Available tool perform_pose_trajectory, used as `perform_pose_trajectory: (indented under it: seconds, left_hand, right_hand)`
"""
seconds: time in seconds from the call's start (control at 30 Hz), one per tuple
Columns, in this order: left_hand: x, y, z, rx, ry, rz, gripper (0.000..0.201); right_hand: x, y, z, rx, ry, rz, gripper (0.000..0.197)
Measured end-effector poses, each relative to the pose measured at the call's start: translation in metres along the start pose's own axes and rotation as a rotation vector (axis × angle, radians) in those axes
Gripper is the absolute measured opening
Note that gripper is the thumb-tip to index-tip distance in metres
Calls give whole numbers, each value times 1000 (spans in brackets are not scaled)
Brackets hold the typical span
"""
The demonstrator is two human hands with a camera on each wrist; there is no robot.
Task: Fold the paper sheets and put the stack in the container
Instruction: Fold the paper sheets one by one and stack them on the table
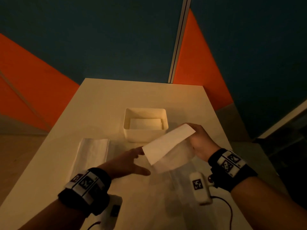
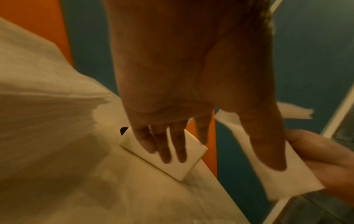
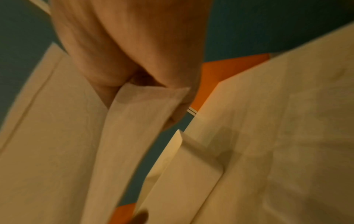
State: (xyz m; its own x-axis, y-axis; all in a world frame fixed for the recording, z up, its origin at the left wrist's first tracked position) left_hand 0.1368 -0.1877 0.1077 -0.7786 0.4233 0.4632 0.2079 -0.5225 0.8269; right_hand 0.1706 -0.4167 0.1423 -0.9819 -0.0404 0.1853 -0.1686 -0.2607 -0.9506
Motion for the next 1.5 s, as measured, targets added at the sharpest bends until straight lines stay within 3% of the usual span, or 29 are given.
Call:
perform_pose_trajectory:
  seconds: [0.07,0.13,0.3,0.37,0.47,0.57,0.63,0.77,0.9,1.0,1.1,1.23,1.33,1.5]
  left_hand:
    - [3,7,-1,306,-48,-86,67]
    - [6,12,2,574,2,-154,64]
    - [6,15,13,793,182,-239,33]
    - [7,14,17,785,205,-235,28]
    - [10,11,23,730,184,-222,41]
    - [15,8,29,765,131,-215,45]
    - [18,7,30,757,103,-220,34]
    - [23,11,32,734,39,-222,36]
    - [25,13,25,556,-63,-200,32]
    - [26,7,16,458,-116,-145,34]
    - [33,-9,25,531,91,-134,36]
    - [52,-34,51,629,481,-99,37]
    - [67,-44,65,624,615,-26,35]
    - [79,-59,75,498,733,54,34]
  right_hand:
    - [4,-1,-8,-138,9,-55,9]
    - [6,2,-14,-235,4,-76,11]
    - [11,7,-19,-345,-57,-119,18]
    - [14,4,-18,-332,-135,-106,26]
    - [19,3,-11,-388,-250,-116,50]
    - [22,3,-10,-426,-306,-165,42]
    - [22,5,-12,-300,-311,-136,21]
    - [20,2,-19,-78,-362,-10,67]
    - [21,-8,-34,94,-587,25,71]
    - [19,-6,-45,164,-649,19,66]
    - [15,1,-44,115,-553,-72,50]
    - [-2,29,-24,75,-245,-204,31]
    - [-15,58,-3,208,-75,-275,27]
    - [-22,92,23,524,-79,-311,44]
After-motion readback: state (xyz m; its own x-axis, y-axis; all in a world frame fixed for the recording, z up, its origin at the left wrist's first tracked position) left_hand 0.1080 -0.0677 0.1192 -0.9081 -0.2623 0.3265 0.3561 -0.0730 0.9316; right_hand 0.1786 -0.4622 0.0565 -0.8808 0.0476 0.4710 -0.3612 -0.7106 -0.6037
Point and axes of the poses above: each hand's wrist, its own x-axis away from the middle knuckle, its own z-axis out of the back of the hand, y = z × x, the point moved 2 cm from there along -x, towards the middle knuckle, and after that the axes turned 6 degrees about x, right-handed, at the moved point
